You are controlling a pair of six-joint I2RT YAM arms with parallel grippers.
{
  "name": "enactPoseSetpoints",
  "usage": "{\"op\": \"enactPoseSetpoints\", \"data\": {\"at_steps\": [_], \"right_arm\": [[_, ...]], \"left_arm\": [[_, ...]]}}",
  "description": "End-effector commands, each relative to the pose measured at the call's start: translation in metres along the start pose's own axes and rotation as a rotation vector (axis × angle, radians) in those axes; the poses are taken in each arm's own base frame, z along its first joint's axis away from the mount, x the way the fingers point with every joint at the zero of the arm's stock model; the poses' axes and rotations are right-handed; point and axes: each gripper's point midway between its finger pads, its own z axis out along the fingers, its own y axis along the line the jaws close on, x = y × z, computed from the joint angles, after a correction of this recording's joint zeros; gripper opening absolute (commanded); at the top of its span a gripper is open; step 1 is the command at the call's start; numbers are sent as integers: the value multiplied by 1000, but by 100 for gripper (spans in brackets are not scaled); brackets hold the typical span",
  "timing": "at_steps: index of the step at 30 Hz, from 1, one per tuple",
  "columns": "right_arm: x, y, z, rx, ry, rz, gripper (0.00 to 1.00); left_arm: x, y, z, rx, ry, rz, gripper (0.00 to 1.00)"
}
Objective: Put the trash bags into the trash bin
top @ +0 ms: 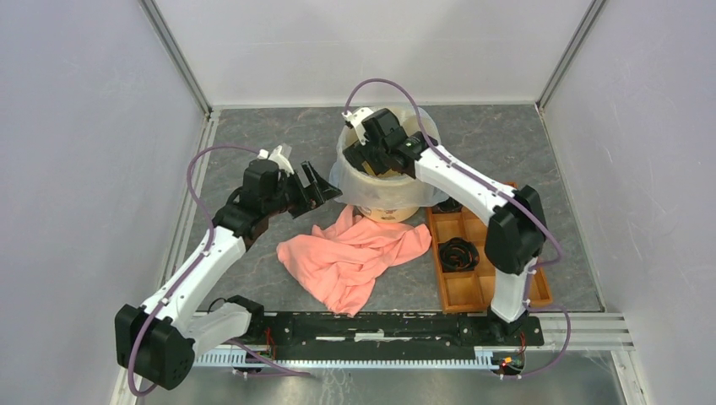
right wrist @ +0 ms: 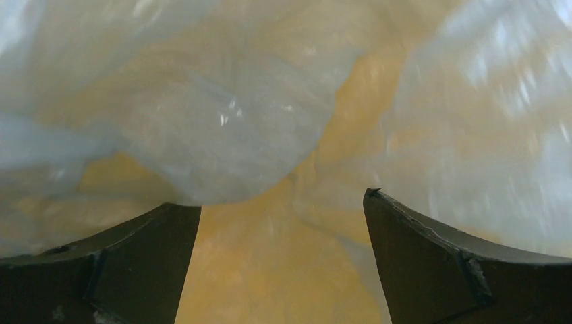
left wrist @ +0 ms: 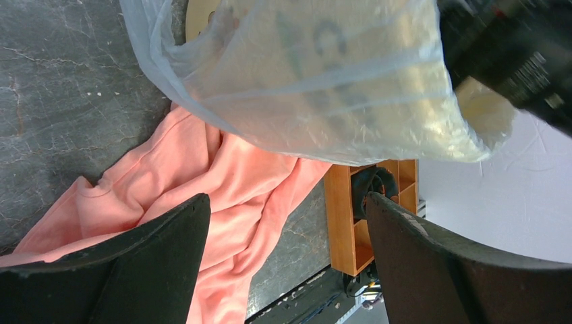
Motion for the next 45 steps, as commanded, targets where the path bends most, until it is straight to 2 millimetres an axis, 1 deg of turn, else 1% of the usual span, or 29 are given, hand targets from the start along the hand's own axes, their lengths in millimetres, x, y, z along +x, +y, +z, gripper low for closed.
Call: {"op": "enactPoseSetpoints", "data": {"at_steps": [1,3,6,7,9,11,12,14,16,17,18,19,21,22,24,29,32,33,35,39,45], "right_arm": [[-50,-32,23,17,-138,138,98],[-59,-51,32,62,-166,176,98],[-71,-78,38,146,-215,186,98],[-70,-96,39,232,-212,177,95],[-71,-101,38,237,-199,158,94],[-70,-98,31,220,-173,132,91],[-67,-93,26,187,-164,123,91],[-64,-79,9,117,-163,108,91],[-55,-70,-9,74,-160,102,90],[-46,-65,-16,55,-159,98,90],[-38,-62,-21,45,-154,99,89],[-36,-60,-27,36,-163,100,87],[-30,-55,-30,13,-159,95,83],[-27,-55,-28,8,-150,90,82],[-24,-53,-20,3,-118,78,80],[-25,-49,-1,-18,-80,77,67],[-22,-55,8,23,-66,78,59],[-19,-58,11,41,-55,76,58],[-14,-63,17,74,-29,69,57],[-6,-66,25,102,-4,56,57],[2,-87,40,186,10,92,59]], "left_arm": [[-6,-4,-9,10,-36,56,91],[-5,-5,-12,13,-33,56,92],[-5,-6,-16,15,-44,57,92],[-5,-6,-18,14,-45,58,92],[-4,-6,-19,14,-43,59,92],[-4,-6,-19,15,-42,60,92],[-3,-5,-19,13,-41,60,92],[-4,-5,-17,14,-41,61,93],[-3,-5,-14,17,-32,61,93],[-3,-5,-12,18,-29,61,93],[-3,-5,-11,20,-26,62,93],[-3,-5,-9,22,-23,61,93],[-3,-5,-7,27,-20,61,93],[-3,-6,-6,30,-17,59,93],[-3,-8,-6,38,-14,58,93],[-5,-9,-15,25,-33,61,93],[-7,-8,-24,9,-49,72,93],[-8,-8,-26,2,-59,77,93],[-12,-8,-32,-13,-76,90,94],[-20,-12,-42,-25,-115,114,94],[-25,-20,-47,-5,-127,124,94]]}}
